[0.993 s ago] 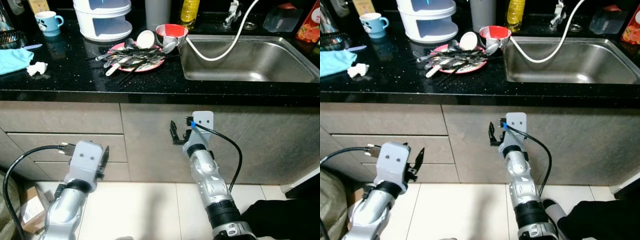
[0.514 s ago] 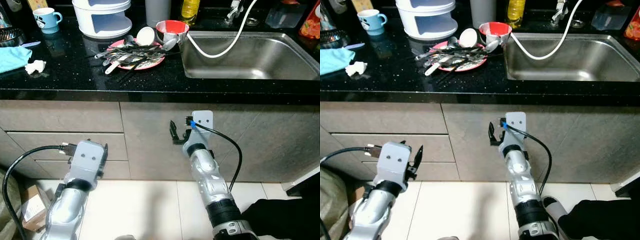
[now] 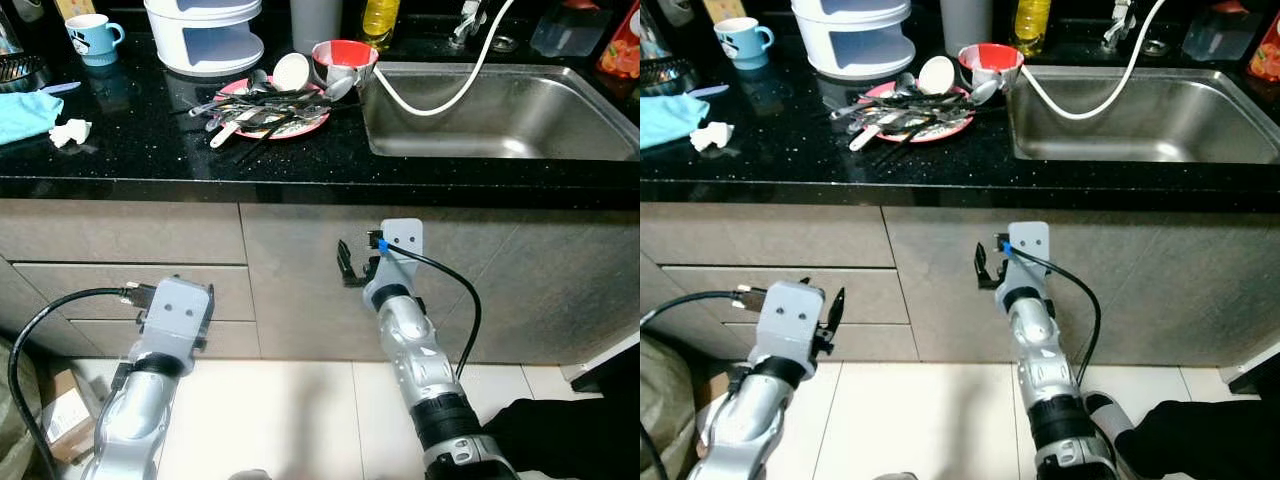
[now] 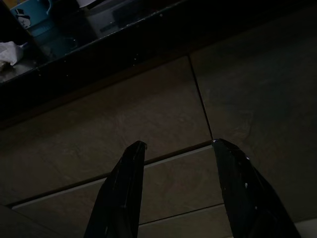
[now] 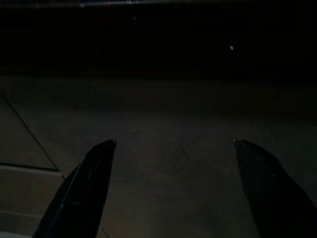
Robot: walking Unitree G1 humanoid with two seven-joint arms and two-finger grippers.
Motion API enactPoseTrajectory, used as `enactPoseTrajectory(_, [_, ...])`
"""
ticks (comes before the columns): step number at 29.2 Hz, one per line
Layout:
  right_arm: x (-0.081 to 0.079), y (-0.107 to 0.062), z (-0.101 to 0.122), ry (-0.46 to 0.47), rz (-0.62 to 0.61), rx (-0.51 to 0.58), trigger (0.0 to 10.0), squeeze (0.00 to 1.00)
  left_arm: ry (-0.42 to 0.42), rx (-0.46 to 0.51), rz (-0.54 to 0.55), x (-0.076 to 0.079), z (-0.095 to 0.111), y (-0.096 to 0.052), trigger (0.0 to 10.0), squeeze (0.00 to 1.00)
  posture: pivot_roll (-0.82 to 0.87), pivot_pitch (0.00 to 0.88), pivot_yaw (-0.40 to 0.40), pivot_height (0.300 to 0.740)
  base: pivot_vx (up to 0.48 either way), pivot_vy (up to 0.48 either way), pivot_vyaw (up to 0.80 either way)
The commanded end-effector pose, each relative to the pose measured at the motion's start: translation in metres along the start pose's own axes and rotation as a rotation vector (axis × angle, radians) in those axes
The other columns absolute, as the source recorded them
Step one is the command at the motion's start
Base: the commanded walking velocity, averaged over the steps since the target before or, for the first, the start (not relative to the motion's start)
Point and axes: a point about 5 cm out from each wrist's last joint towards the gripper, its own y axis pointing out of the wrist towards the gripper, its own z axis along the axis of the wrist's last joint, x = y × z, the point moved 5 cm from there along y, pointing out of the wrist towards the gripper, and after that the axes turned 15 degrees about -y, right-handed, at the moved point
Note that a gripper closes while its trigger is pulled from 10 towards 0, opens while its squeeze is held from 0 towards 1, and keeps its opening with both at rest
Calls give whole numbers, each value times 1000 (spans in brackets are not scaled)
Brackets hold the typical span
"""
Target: Kitchen organization
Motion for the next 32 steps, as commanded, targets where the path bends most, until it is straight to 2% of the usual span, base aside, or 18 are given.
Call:
enactPoseTrajectory(1, [-1,0,-5,2,4,-12,10000,0,9,-17,12,-2,-7,-1,10000,0,211,37,-10,740,0,0,0])
enactPoseTrajectory(7, [-2,0,-4,2,6,-11,10000,0,30,-9,10,-2,-6,0,10000,0,212,34,-7,740,0,0,0])
enactPoseTrajectory(19, [-2,1,-4,11,0,-10,10000,0,21,-5,36,-7,-5,2,10000,0,236,56,-5,740,0,0,0])
enactPoseTrajectory(25, [-1,3,-5,63,-7,-30,10000,0,22,-1,41,-9,-4,5,10000,0,241,61,-9,740,0,0,0])
enactPoseTrajectory(29, [-15,6,-1,88,35,-56,10000,0,24,1,44,-10,-3,6,10000,0,242,69,-8,740,0,0,0])
enactPoseTrajectory(32, [-21,6,-3,138,34,-117,10000,0,23,0,46,-11,-3,6,10000,0,241,73,-6,740,0,0,0])
